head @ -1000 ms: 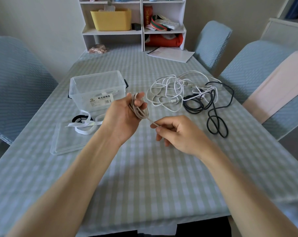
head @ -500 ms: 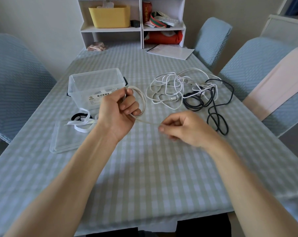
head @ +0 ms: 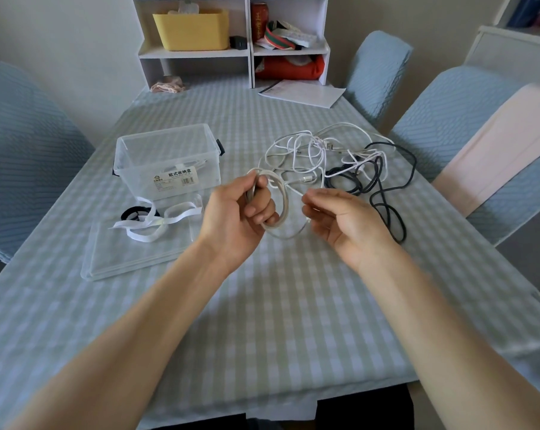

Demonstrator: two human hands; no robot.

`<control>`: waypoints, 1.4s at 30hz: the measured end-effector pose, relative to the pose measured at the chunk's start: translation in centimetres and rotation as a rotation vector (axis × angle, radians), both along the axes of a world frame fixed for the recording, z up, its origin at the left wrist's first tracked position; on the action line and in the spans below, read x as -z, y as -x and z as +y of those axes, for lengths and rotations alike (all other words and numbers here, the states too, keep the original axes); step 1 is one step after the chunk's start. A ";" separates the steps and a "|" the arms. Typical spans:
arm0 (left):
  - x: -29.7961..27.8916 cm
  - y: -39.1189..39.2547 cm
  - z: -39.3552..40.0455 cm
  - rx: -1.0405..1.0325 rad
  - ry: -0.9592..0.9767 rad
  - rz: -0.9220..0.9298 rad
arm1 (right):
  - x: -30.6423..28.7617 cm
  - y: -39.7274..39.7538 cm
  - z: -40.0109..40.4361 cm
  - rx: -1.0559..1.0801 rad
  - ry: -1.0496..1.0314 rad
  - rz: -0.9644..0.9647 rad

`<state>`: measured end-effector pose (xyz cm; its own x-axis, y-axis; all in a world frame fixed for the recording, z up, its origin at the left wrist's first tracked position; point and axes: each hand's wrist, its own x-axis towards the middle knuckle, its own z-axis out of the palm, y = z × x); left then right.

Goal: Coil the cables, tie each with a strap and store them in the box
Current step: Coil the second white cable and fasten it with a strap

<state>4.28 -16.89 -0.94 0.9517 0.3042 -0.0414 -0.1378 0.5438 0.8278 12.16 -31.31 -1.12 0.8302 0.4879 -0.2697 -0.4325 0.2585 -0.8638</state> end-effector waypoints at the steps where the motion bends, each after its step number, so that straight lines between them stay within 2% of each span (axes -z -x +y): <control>1: 0.0 0.0 -0.1 0.005 0.000 -0.006 | 0.1 0.1 0.2 0.010 0.027 -0.046; 3: -0.1 0.0 -0.2 0.008 0.003 -0.010 | 0.3 0.3 0.4 0.058 0.096 -0.119; 6: -0.1 0.0 -0.2 -0.035 0.009 -0.004 | 0.5 0.5 0.2 0.104 0.410 -0.415; 10: -0.3 -0.1 0.2 -0.152 0.066 0.001 | 0.8 1.0 -0.1 -0.084 0.779 -0.666; 13: -0.2 0.1 0.7 -0.233 0.093 0.013 | 1.7 1.2 0.6 -0.079 1.060 -0.928; 18: 0.3 0.0 1.0 -0.260 0.049 0.058 | 2.1 1.2 1.8 -0.058 1.218 -1.005; 21: 0.3 0.1 0.6 -0.284 0.103 0.023 | 1.2 1.1 1.8 -0.136 1.120 -0.865; 26: -0.4 0.1 0.5 -0.365 0.307 -0.091 | -0.3 1.6 1.4 -0.409 0.638 -0.307; 29: -0.5 0.1 0.5 -0.356 0.295 -0.070 | 0.0 1.6 2.1 -0.333 0.379 -0.153; 32: -0.3 0.1 0.4 -0.305 0.220 -0.024 | 0.3 1.3 2.1 -0.178 0.256 -0.133; 36: -0.2 0.2 0.2 -0.206 0.124 0.023 | 0.3 1.1 1.8 -0.126 0.206 -0.168; 39: -0.2 0.2 0.0 -0.157 0.037 0.090 | 0.7 1.3 1.8 -0.037 0.308 -0.402; 42: -0.1 0.1 -0.2 -0.142 0.000 0.156 | 1.4 1.6 1.9 0.019 0.387 -0.721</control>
<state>4.18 -17.12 -0.86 0.8812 0.4349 -0.1851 -0.0830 0.5279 0.8452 10.59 -29.46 -2.49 0.8710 0.4542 0.1873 0.2650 -0.1133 -0.9576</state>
